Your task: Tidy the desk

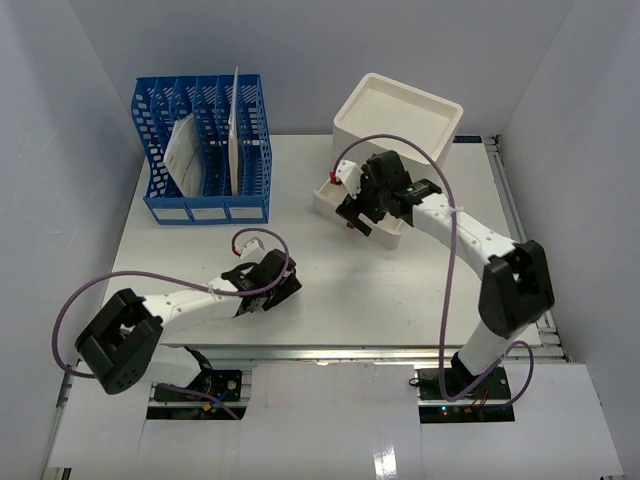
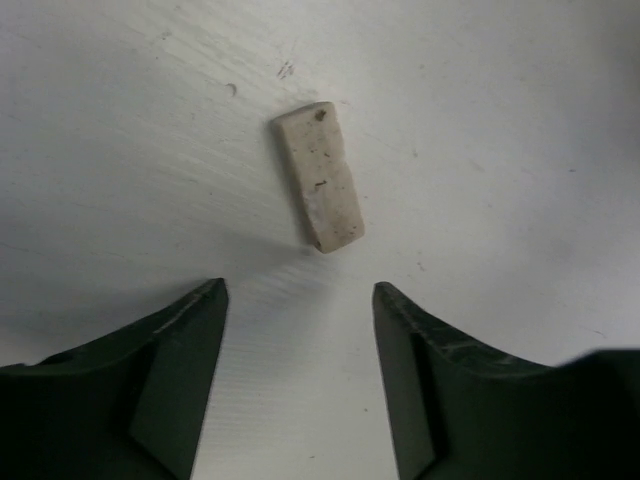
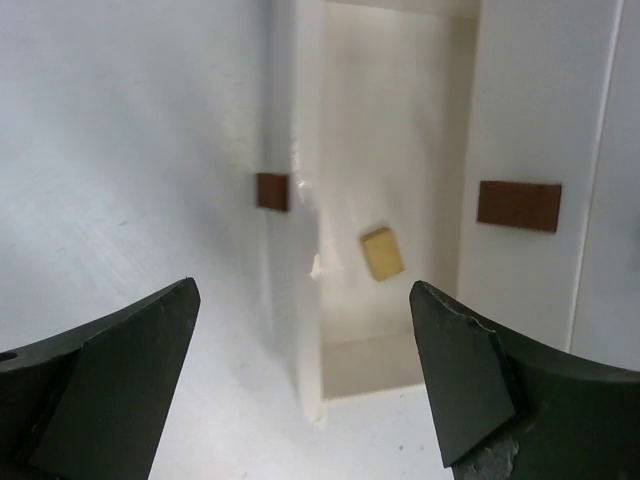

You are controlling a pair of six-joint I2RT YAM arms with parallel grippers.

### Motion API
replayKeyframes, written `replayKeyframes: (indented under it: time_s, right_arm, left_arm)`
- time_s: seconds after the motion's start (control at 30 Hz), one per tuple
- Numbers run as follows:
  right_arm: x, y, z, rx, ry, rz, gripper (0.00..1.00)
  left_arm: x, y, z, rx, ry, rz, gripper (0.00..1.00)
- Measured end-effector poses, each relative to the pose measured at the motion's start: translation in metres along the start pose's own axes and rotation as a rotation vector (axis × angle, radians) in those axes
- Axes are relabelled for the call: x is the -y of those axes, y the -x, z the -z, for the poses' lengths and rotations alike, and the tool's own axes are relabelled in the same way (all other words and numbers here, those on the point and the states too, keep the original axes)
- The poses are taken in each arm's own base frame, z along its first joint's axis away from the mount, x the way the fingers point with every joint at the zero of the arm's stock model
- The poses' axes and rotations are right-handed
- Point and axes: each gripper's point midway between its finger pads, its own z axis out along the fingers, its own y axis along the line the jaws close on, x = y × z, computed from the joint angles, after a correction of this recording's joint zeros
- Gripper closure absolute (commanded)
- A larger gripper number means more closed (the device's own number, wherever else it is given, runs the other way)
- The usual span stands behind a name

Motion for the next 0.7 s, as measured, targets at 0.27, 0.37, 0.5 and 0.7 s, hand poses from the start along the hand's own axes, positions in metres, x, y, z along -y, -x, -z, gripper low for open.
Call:
replayKeyframes:
  time_s: [0.27, 0.37, 0.5, 0.7]
  right_arm:
    - [-0.046, 0.025, 0.092, 0.294, 0.135, 0.029, 0.08]
    - [-0.056, 0.012, 0.097, 0.312, 0.17, 0.011, 0.08]
    - [-0.074, -0.015, 0.089, 0.292, 0.228, -0.02, 0.08]
    - [-0.092, -0.04, 0.09, 0.292, 0.288, -0.063, 0.08]
  left_arm:
    - [0.022, 0.016, -0.033, -0.025, 0.111, 0.021, 0.28]
    - [0.027, 0.021, -0.039, -0.027, 0.128, 0.029, 0.28]
    - [0.029, 0.023, -0.044, -0.034, 0.159, 0.022, 0.3]
    - [0.029, 0.022, -0.05, -0.06, 0.219, -0.035, 0.47]
